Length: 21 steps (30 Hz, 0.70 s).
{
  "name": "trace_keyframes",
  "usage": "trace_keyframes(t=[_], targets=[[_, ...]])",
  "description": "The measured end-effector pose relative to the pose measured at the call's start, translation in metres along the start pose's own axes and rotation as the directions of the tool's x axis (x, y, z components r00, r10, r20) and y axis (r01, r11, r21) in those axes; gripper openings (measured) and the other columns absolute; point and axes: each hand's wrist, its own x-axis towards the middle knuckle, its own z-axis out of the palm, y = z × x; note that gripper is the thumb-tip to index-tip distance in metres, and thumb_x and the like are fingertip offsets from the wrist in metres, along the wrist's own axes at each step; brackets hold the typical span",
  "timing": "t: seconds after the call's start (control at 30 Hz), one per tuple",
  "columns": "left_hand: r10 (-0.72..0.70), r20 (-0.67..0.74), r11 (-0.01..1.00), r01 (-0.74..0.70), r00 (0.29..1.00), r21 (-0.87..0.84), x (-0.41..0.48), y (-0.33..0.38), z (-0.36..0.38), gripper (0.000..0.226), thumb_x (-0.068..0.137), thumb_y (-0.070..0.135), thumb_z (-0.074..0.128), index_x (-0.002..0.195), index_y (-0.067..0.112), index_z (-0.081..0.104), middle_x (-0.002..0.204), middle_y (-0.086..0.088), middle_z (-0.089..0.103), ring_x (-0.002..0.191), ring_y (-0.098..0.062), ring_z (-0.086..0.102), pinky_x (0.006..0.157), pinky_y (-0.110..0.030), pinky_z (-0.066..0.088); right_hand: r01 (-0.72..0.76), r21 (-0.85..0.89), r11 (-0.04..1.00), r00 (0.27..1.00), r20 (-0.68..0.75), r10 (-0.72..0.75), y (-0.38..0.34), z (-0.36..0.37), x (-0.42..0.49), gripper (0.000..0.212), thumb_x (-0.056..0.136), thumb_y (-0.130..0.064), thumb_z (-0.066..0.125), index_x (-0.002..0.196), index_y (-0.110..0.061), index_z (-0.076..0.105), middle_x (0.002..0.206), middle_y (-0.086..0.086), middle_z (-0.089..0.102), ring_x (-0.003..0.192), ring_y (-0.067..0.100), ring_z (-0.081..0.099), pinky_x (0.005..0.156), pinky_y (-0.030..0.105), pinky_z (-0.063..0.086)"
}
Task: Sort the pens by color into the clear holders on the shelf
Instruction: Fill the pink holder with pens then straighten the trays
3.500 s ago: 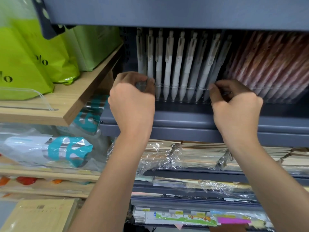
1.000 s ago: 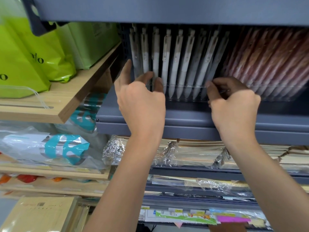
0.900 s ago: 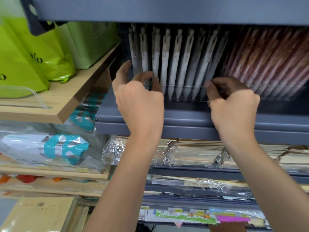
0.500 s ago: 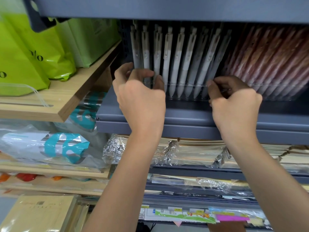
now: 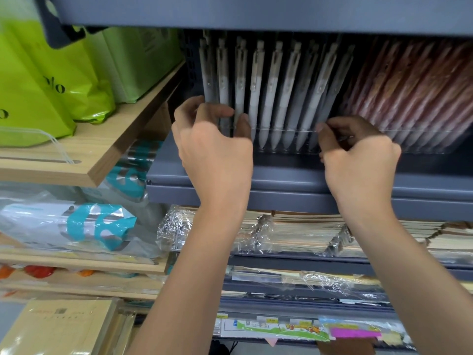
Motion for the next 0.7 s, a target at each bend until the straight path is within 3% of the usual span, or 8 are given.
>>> trace_keyframes(t=[0.07, 0.2, 0.27, 0.43, 0.57, 0.7], targets=[[0.03, -0.003, 1.0, -0.03, 1.0, 0.0, -0.002, 0.0, -0.001, 0.011, 0.085, 0.027, 0.076, 0.09, 0.019, 0.07, 0.126, -0.001, 0.052, 0.12, -0.022, 0.052, 0.083, -0.004, 0.034, -0.002, 0.007, 1.0, 1.0, -0.006, 0.002, -0.001, 0.0, 0.0, 0.011, 0.09, -0.031, 0.064, 0.092, -0.022, 0.07, 0.071, -0.012, 0.065, 0.067, 0.011, 0.065, 0.069, 0.024, 0.049], [0.054, 0.041, 0.998, -0.055, 0.998, 0.016, -0.007, 0.001, 0.003, 0.004, 0.086, 0.028, 0.075, 0.086, 0.024, 0.076, 0.136, -0.004, 0.05, 0.129, -0.023, 0.046, 0.102, -0.031, 0.042, -0.009, 0.001, 1.0, 1.0, -0.007, 0.009, -0.003, -0.001, 0.0, 0.011, 0.089, -0.034, 0.063, 0.09, -0.024, 0.069, 0.067, -0.023, 0.06, 0.066, 0.001, 0.061, 0.065, 0.015, 0.045], [0.04, 0.045, 0.999, -0.041, 0.998, 0.012, -0.007, 0.002, 0.005, 0.004, 0.085, 0.027, 0.075, 0.088, 0.024, 0.077, 0.137, -0.004, 0.049, 0.13, -0.024, 0.045, 0.103, -0.033, 0.042, -0.009, 0.002, 1.0, 1.0, -0.01, 0.009, -0.003, -0.001, 0.0, 0.011, 0.089, -0.034, 0.063, 0.089, -0.025, 0.069, 0.066, -0.024, 0.059, 0.067, 0.0, 0.061, 0.064, 0.011, 0.042], [0.024, 0.043, 1.0, -0.025, 0.999, 0.009, -0.006, 0.001, 0.008, 0.01, 0.086, 0.026, 0.075, 0.094, 0.023, 0.08, 0.143, -0.005, 0.048, 0.133, -0.026, 0.045, 0.106, -0.039, 0.042, -0.005, -0.006, 1.0, 1.0, -0.007, 0.005, -0.001, -0.001, -0.001, 0.011, 0.089, -0.033, 0.063, 0.088, -0.024, 0.068, 0.064, -0.023, 0.06, 0.068, 0.002, 0.06, 0.066, 0.018, 0.044], [0.034, 0.058, 0.999, -0.036, 0.998, 0.037, -0.007, 0.001, 0.01, 0.015, 0.087, 0.025, 0.074, 0.1, 0.023, 0.081, 0.154, -0.006, 0.042, 0.139, -0.025, 0.04, 0.109, -0.039, 0.04, 0.003, -0.003, 1.0, 1.0, -0.014, -0.003, -0.001, -0.001, 0.0, 0.011, 0.089, -0.031, 0.062, 0.087, -0.022, 0.068, 0.064, -0.02, 0.061, 0.068, 0.001, 0.058, 0.06, 0.006, 0.037], [0.011, 0.059, 1.0, -0.011, 0.998, 0.004, -0.008, 0.001, 0.013, 0.014, 0.087, 0.022, 0.075, 0.099, 0.021, 0.081, 0.156, -0.006, 0.039, 0.137, -0.027, 0.043, 0.106, -0.046, 0.042, 0.005, -0.007, 1.0, 1.0, -0.014, -0.005, -0.001, -0.001, -0.001, 0.012, 0.089, -0.031, 0.062, 0.088, -0.021, 0.068, 0.065, -0.016, 0.063, 0.067, 0.007, 0.056, 0.06, 0.013, 0.037]])
